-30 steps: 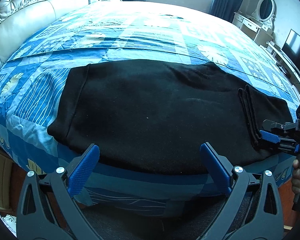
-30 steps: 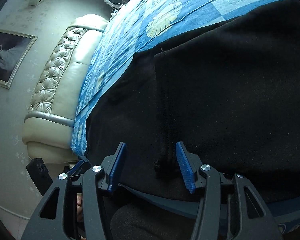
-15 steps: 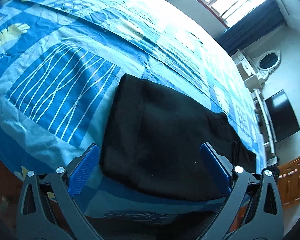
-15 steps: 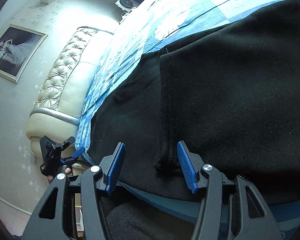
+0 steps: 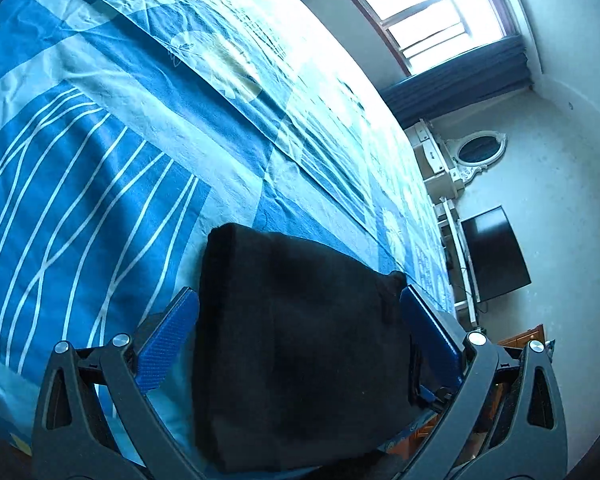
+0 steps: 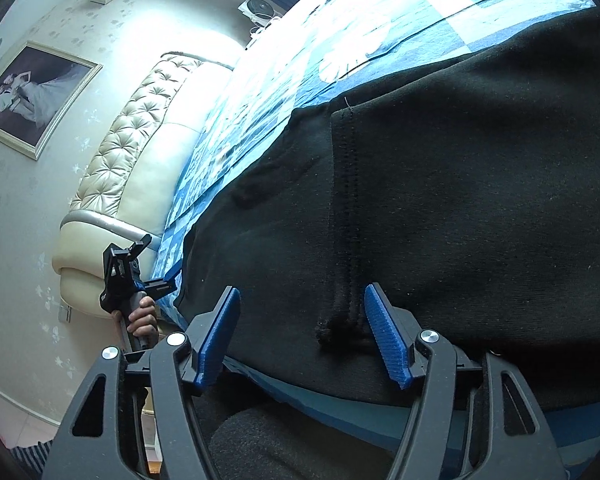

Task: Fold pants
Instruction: 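Grasp the folded pants end with the left tool and lift it, then fold the held pants end over the rest with the left tool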

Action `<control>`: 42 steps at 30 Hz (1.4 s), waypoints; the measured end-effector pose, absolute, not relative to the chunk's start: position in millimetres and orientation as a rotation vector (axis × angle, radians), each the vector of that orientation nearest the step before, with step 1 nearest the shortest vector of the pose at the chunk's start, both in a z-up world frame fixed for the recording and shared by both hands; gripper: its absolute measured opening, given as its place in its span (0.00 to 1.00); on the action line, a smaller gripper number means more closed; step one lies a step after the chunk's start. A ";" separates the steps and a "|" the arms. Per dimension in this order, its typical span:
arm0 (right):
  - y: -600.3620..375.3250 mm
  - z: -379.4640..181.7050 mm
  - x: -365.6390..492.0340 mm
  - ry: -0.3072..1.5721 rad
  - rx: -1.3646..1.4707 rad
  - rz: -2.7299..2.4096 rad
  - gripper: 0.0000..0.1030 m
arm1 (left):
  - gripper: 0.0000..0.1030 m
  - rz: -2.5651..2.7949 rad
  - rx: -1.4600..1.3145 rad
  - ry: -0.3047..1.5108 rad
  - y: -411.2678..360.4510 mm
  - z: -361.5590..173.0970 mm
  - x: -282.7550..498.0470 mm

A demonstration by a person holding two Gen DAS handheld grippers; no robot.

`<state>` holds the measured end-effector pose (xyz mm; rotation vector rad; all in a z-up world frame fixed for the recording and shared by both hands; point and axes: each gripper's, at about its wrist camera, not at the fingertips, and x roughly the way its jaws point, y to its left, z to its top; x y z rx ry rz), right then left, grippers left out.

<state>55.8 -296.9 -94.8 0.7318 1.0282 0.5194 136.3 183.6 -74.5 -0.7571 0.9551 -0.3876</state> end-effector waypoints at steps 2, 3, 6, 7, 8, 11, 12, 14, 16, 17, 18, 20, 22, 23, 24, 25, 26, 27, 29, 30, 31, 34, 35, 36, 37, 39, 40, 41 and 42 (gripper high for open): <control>-296.3 -94.7 55.8 1.026 0.730 0.518 0.63 | 0.97 -0.377 -0.728 1.004 179.2 -86.2 144.6; -296.7 -94.7 56.0 1.026 0.729 0.518 0.64 | 0.97 -0.389 -0.726 1.029 177.9 -92.7 147.2; -296.3 -94.6 55.8 1.023 0.730 0.514 0.64 | 0.92 -0.454 -0.679 1.030 173.2 -94.8 139.6; -295.7 -94.4 55.7 1.021 0.729 0.514 0.65 | 0.80 -0.503 -0.691 1.042 169.0 -96.4 135.9; -294.6 -93.8 55.5 1.019 0.728 0.513 0.66 | 0.69 -0.570 -0.735 1.060 164.5 -100.6 131.9; -291.7 -92.4 55.8 1.015 0.719 0.508 0.68 | 0.69 -0.676 -0.797 1.051 155.4 -106.6 118.7; -290.8 -92.1 55.8 1.013 0.716 0.506 0.69 | 0.69 -0.695 -0.827 1.039 155.2 -108.0 115.5; -290.5 -91.8 56.5 1.009 0.714 0.501 0.70 | 0.66 -0.676 -0.895 1.020 161.3 -114.1 115.3; -290.0 -91.5 56.9 1.008 0.713 0.497 0.70 | 0.55 -0.624 -0.954 1.031 167.5 -122.7 120.4; -290.0 -91.2 57.0 1.007 0.713 0.496 0.70 | 0.42 -0.595 -0.949 1.048 167.9 -125.7 122.4; -290.1 -91.2 57.0 1.007 0.714 0.495 0.70 | 0.33 -0.565 -0.925 1.070 166.0 -127.8 124.1; -290.1 -90.8 57.1 1.006 0.717 0.491 0.70 | 0.23 -0.534 -0.886 1.088 163.6 -127.3 123.6; -289.5 -89.4 56.7 1.004 0.718 0.485 0.70 | 0.20 -0.507 -0.845 1.089 158.3 -119.8 122.0; -289.1 -88.0 56.2 1.005 0.713 0.481 0.70 | 0.18 -0.489 -0.823 1.089 155.6 -114.0 121.4; -288.5 -85.8 55.8 1.005 0.702 0.475 0.70 | 0.17 -0.471 -0.804 1.088 154.2 -106.2 120.1; -287.5 -82.4 55.4 1.006 0.684 0.469 0.70 | 0.16 -0.455 -0.787 1.083 151.3 -96.8 119.8; -285.9 -78.7 54.9 1.006 0.668 0.465 0.70 | 0.15 -0.443 -0.775 1.078 149.7 -88.0 120.6; -285.4 -74.9 54.2 1.003 0.656 0.463 0.70 | 0.15 -0.438 -0.760 1.071 145.1 -75.5 120.2; -287.6 -65.8 53.1 0.985 0.655 0.474 0.70 | 0.14 -0.438 -0.719 1.048 133.9 -48.1 118.7; -290.2 -61.4 52.9 0.978 0.665 0.480 0.70 | 0.14 -0.439 -0.697 1.037 125.7 -33.8 118.3; -294.0 -57.4 52.6 0.968 0.680 0.482 0.70 | 0.14 -0.444 -0.675 1.027 116.5 -19.5 117.6; -311.8 -47.9 50.6 0.937 0.759 0.483 0.72 | 0.14 -0.467 -0.613 0.993 85.4 21.7 117.4; -319.0 -46.1 50.0 0.928 0.788 0.477 0.74 | 0.14 -0.477 -0.590 0.986 73.4 33.9 116.2; -326.4 -44.5 49.4 0.920 0.808 0.460 0.78 | 0.14 -0.484 -0.561 0.981 58.6 45.8 114.9; -334.7 -43.5 48.1 0.911 0.819 0.428 0.81 | 0.14 -0.488 -0.528 0.979 42.7 56.5 113.9; -350.2 -42.4 45.2 0.899 0.822 0.345 0.84 | 0.14 -0.496 -0.461 0.978 12.0 72.4 111.5; -358.1 -43.1 43.7 0.902 0.822 0.307 0.84 | 0.14 -0.494 -0.430 0.981 -0.4 76.6 109.0; -366.0 -43.5 42.0 0.904 0.821 0.271 0.84 | 0.14 -0.489 -0.397 0.984 -15.5 81.6 108.3; -374.3 -43.2 39.8 0.895 0.826 0.243 0.84 | 0.14 -0.484 -0.362 0.988 -31.6 85.3 109.4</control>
